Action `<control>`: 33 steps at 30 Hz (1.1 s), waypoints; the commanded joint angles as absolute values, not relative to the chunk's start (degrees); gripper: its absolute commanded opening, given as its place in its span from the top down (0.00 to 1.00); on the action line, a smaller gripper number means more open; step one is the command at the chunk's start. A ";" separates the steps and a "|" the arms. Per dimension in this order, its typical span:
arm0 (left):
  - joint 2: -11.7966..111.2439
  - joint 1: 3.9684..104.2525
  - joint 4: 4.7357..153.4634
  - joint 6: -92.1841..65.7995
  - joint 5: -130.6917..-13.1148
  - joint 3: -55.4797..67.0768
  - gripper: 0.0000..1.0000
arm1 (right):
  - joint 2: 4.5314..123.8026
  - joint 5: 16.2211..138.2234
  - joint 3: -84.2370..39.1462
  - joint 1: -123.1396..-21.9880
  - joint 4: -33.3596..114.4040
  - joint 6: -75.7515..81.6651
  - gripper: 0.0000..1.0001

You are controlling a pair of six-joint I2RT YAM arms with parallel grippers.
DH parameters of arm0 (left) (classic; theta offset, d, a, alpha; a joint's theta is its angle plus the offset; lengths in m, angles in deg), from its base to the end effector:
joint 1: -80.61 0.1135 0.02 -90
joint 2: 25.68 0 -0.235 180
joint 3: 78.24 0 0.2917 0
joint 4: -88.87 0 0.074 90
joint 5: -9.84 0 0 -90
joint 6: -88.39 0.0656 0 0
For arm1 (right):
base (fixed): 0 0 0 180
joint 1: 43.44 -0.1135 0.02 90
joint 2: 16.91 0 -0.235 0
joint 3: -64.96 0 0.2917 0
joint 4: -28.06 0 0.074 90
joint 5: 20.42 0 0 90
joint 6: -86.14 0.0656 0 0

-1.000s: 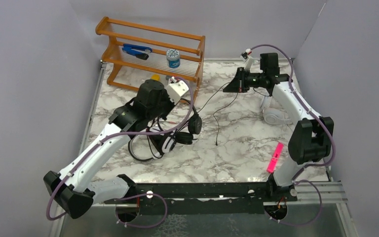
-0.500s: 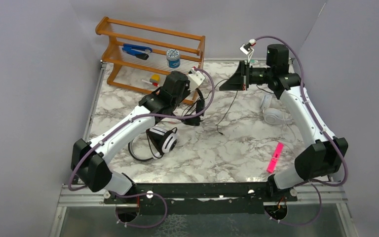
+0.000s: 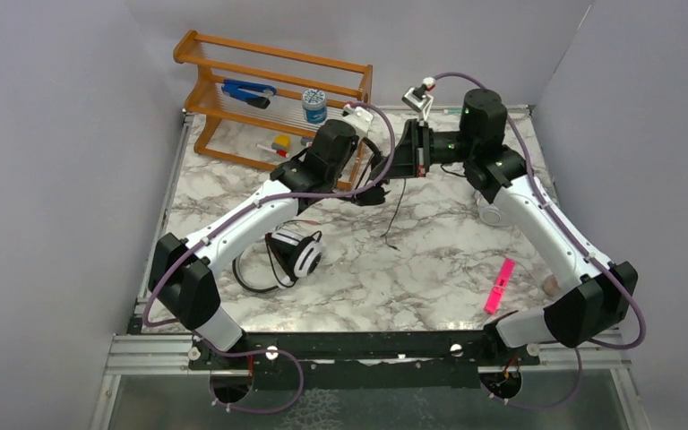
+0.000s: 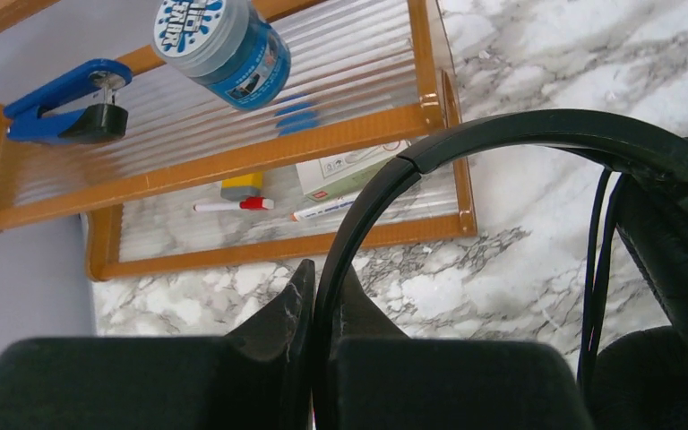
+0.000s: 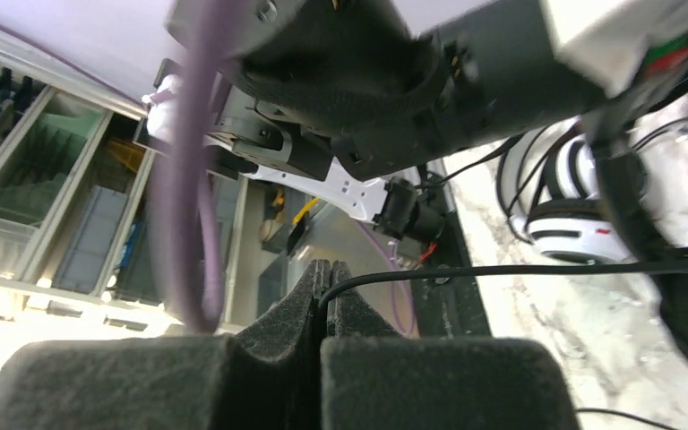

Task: Wrap the headphones
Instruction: Wrap the headphones cable around the headphones.

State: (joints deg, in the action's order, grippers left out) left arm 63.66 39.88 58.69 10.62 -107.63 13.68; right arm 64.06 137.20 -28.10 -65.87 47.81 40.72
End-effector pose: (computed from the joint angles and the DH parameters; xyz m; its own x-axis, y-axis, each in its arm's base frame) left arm 0.3425 -0.2549 0.3004 -0.2861 0.4944 -0.8208 0.3374 0.8537 0.3966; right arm 0.3156 0.1959 0.3935 -0.7843 -0.0346 -0.6194 -0.6204 0.0373 0.7834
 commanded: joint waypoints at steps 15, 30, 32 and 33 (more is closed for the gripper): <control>64.73 43.37 52.14 -22.38 -107.94 33.63 1.00 | 49.51 106.08 -5.35 -82.61 30.72 45.76 0.93; 56.43 45.19 46.75 -25.98 -95.18 42.63 1.00 | 48.32 97.66 14.20 -82.90 14.40 46.61 0.93; 56.14 45.19 46.21 -26.28 -93.66 43.30 1.00 | 50.44 98.75 15.41 -82.95 10.79 47.36 0.93; 55.99 45.19 46.00 -26.51 -92.57 43.56 1.00 | 51.42 99.01 15.46 -82.91 10.07 47.47 0.93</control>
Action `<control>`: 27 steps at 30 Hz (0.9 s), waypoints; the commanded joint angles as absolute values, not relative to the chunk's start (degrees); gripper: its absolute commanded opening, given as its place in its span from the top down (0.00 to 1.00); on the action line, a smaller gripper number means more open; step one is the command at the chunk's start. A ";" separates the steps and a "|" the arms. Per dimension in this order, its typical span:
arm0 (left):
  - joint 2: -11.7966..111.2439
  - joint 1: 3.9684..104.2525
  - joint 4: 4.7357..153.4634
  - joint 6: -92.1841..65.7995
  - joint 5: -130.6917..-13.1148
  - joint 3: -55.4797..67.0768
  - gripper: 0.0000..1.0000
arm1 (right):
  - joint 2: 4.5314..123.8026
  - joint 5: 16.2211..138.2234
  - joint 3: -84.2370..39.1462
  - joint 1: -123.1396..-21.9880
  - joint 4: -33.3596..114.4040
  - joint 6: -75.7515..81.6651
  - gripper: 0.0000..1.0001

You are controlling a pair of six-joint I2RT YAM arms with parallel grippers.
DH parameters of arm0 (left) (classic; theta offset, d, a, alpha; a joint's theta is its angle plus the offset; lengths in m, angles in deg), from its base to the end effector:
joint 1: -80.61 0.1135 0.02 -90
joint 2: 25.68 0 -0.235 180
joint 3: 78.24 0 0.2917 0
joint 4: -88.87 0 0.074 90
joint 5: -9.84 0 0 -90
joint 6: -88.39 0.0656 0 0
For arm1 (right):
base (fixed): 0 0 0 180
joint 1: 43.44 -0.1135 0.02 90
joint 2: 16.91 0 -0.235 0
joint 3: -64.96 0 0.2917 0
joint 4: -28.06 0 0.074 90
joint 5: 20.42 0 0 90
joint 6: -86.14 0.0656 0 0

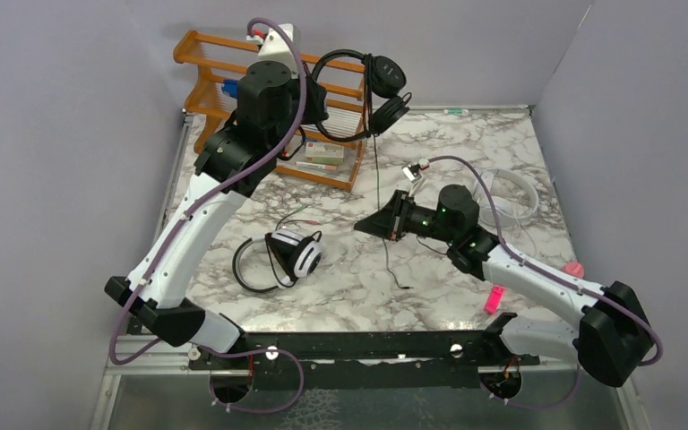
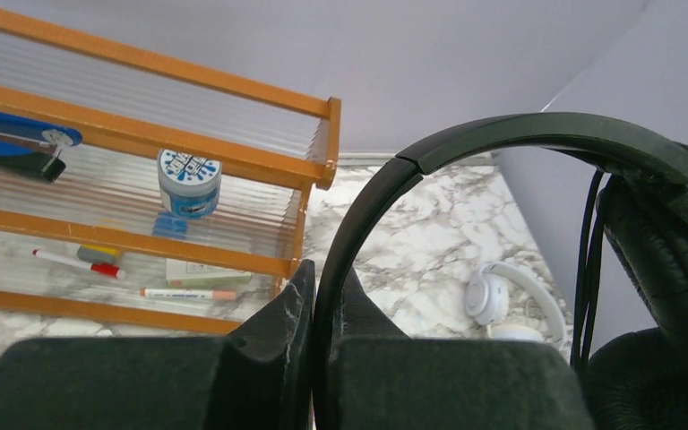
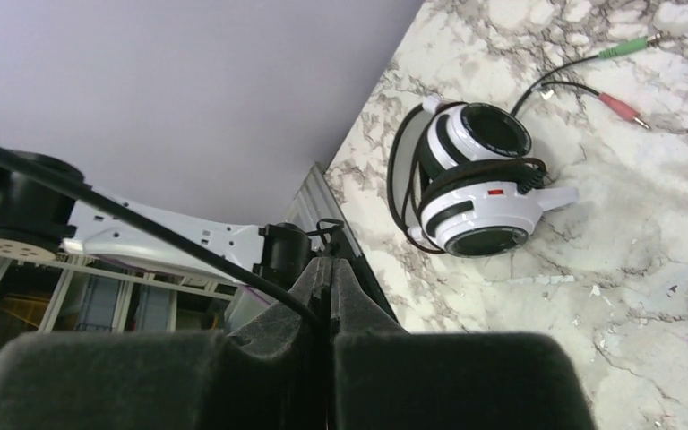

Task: Wrap the headphones
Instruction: Wrap the headphones cable around the headphones.

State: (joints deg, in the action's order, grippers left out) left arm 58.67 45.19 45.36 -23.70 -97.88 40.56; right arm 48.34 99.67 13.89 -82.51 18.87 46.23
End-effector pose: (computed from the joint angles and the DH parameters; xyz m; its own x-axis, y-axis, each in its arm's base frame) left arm 0.3149 -0.1994 0.4909 -0.2344 -0.2729 -0.9331 0.2363 0.9150 -0.3270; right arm 0.2391 0.2365 0.2441 -0.7591 0.2386 -0.6057 -0.5469 0.2711 0.7921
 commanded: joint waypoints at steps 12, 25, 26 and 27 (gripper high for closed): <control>53.69 45.19 47.60 -28.52 -73.94 44.46 1.00 | 57.40 95.42 19.19 -82.90 5.02 41.84 0.93; 42.83 45.10 53.30 -12.18 -53.60 26.90 1.00 | 58.94 92.20 14.38 -75.94 16.43 26.28 1.00; 41.45 45.10 53.42 -9.61 -53.56 24.02 1.00 | 58.36 93.80 13.85 -74.11 17.40 25.61 1.00; 40.18 45.10 53.36 -6.75 -53.81 21.02 1.00 | 57.80 95.51 13.05 -72.28 18.85 25.04 1.00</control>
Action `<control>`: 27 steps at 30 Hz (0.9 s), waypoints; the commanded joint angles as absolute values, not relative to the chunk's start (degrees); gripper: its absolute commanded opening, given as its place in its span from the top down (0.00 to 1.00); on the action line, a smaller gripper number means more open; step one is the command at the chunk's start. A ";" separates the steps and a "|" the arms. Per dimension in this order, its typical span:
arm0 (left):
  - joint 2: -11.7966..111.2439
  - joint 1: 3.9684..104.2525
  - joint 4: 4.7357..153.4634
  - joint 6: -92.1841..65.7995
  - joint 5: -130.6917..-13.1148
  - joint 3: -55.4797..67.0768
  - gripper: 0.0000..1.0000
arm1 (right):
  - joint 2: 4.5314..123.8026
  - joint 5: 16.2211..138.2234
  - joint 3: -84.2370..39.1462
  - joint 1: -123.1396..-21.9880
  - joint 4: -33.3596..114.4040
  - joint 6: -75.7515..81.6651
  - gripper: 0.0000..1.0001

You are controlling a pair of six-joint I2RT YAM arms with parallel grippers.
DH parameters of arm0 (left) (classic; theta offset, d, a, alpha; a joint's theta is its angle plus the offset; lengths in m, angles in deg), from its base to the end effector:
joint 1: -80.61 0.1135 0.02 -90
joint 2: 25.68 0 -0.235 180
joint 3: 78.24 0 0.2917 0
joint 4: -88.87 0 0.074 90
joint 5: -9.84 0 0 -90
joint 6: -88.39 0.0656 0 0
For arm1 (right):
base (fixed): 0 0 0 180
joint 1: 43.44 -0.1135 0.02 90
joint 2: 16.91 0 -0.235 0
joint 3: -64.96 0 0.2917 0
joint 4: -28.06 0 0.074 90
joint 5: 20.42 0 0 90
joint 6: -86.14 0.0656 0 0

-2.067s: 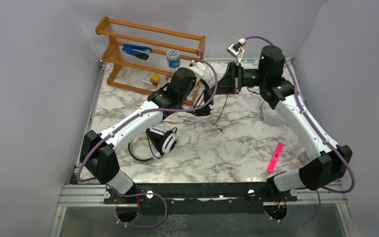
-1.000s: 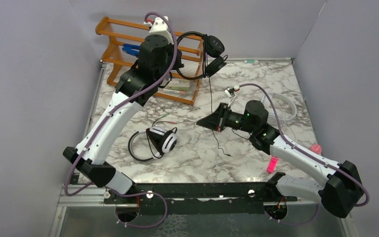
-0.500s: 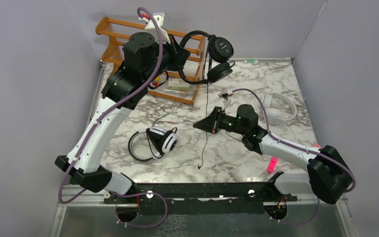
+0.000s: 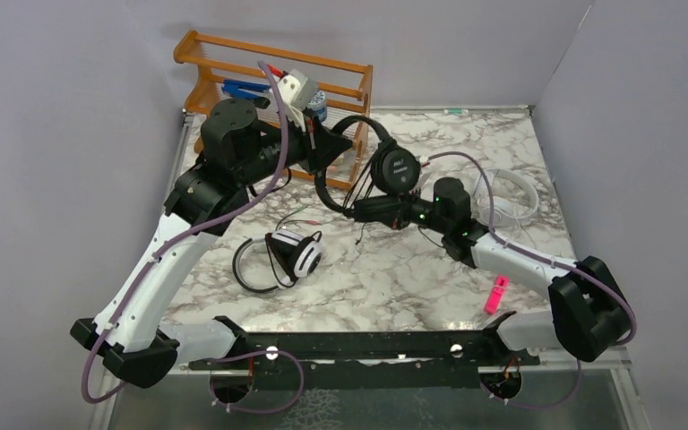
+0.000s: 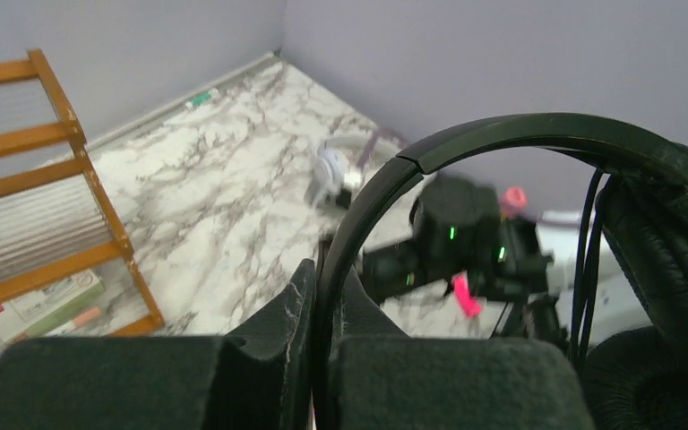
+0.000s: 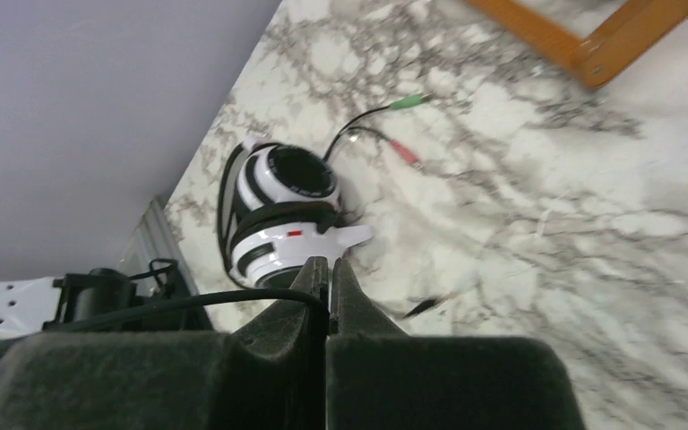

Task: Wrap the headphones
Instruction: Wrap the headphones cable around the headphones.

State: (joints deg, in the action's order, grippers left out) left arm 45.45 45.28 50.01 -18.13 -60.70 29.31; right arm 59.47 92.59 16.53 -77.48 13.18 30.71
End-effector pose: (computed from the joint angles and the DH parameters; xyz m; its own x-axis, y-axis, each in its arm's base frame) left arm 0.2439 -0.1997 0.5033 -0.2656 -0.1404 -0.9538 0.7732 0.5599 -0.2977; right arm 0.2784 0.2190 0.1748 -0.6257 0.2076 -0.7519 -0.5777 0.5244 0.6255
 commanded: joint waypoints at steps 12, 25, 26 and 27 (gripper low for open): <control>41.26 42.75 48.28 9.58 -78.50 2.01 1.00 | 67.49 122.18 -17.30 -53.39 60.68 12.42 1.00; 52.54 39.48 51.51 11.48 -99.24 2.88 1.00 | 66.46 140.77 -21.72 -54.34 66.30 19.48 1.00; 53.79 39.48 51.62 10.78 -101.50 3.65 1.00 | 65.78 141.38 -21.86 -54.64 66.53 19.85 1.00; 55.41 39.48 51.04 9.99 -103.15 4.73 1.00 | 64.86 142.10 -21.90 -54.87 66.43 20.45 1.00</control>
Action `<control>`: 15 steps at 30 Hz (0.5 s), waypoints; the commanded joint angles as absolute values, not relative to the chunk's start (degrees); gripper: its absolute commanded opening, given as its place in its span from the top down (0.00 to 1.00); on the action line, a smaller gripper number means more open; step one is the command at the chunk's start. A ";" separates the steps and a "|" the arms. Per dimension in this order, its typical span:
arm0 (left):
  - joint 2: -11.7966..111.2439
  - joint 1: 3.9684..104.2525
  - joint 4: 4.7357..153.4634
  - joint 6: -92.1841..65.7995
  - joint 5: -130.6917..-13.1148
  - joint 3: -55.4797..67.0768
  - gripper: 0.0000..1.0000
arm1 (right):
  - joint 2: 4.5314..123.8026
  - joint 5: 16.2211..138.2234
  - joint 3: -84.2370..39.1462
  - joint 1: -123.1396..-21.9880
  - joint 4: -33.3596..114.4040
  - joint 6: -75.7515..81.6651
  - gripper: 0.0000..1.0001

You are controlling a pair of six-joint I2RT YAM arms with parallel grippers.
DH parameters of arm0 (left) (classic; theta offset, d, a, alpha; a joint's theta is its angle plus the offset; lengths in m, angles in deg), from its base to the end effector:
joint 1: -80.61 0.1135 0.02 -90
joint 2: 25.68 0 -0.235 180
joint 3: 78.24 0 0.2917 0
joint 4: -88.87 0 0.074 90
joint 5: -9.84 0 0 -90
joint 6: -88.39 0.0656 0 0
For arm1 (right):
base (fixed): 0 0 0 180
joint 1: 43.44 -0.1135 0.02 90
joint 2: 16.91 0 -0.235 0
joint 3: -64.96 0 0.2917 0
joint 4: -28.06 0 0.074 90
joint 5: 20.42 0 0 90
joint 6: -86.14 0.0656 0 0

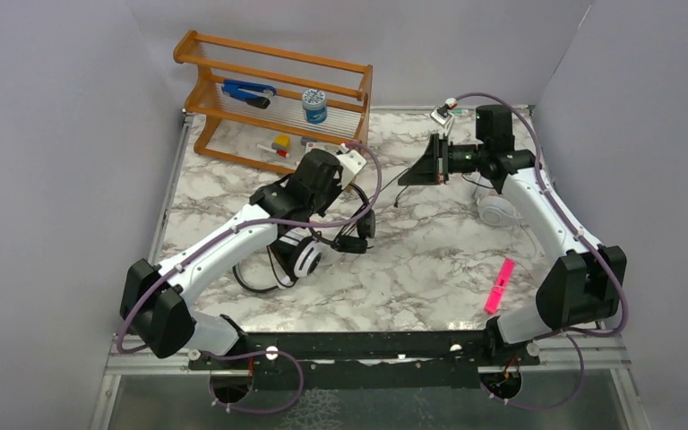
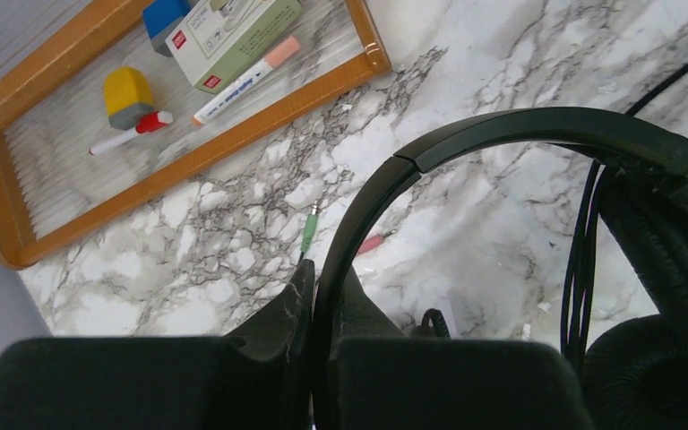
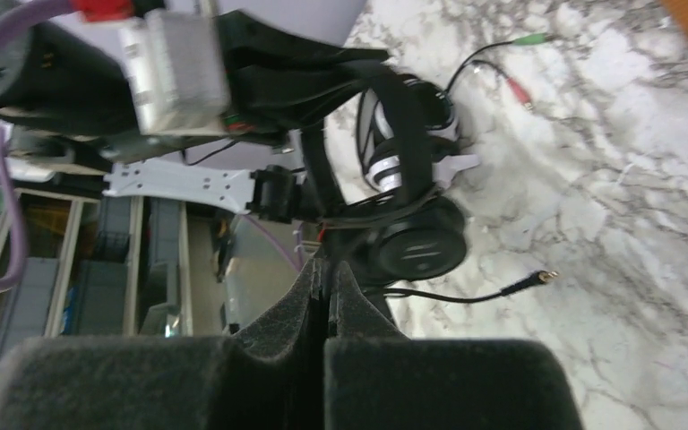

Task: Wrap the headphones
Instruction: Wrap the headphones cable around the headphones.

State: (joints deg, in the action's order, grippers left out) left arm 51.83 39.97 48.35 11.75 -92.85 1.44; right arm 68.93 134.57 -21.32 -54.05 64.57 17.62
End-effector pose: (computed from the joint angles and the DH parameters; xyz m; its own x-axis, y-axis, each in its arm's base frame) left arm 0.2893 -0.2293 0.2684 -0.3415 0.5902 -0.7315 0.5998 0.7360 0.3138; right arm 0.3595 0.1278 0.2902 -0.8307 0.0019 -0.5568 -0.5305 0.3009 0.7925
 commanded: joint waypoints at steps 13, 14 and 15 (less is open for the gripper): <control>64.99 39.48 48.57 -13.01 -109.00 18.02 1.00 | 54.04 132.19 -7.28 -68.00 40.50 43.91 0.99; 65.37 39.48 48.68 -13.98 -108.90 19.06 1.00 | 54.02 130.65 -7.14 -69.00 40.46 43.97 0.99; 65.69 39.49 48.69 -15.02 -108.95 20.32 1.00 | 54.00 129.09 -6.98 -69.76 40.45 43.88 0.99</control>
State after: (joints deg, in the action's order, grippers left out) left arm 63.92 39.22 47.74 -6.65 -105.29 15.34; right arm 55.75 133.83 -7.44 -66.51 48.09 38.53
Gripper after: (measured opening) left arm 0.047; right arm 0.025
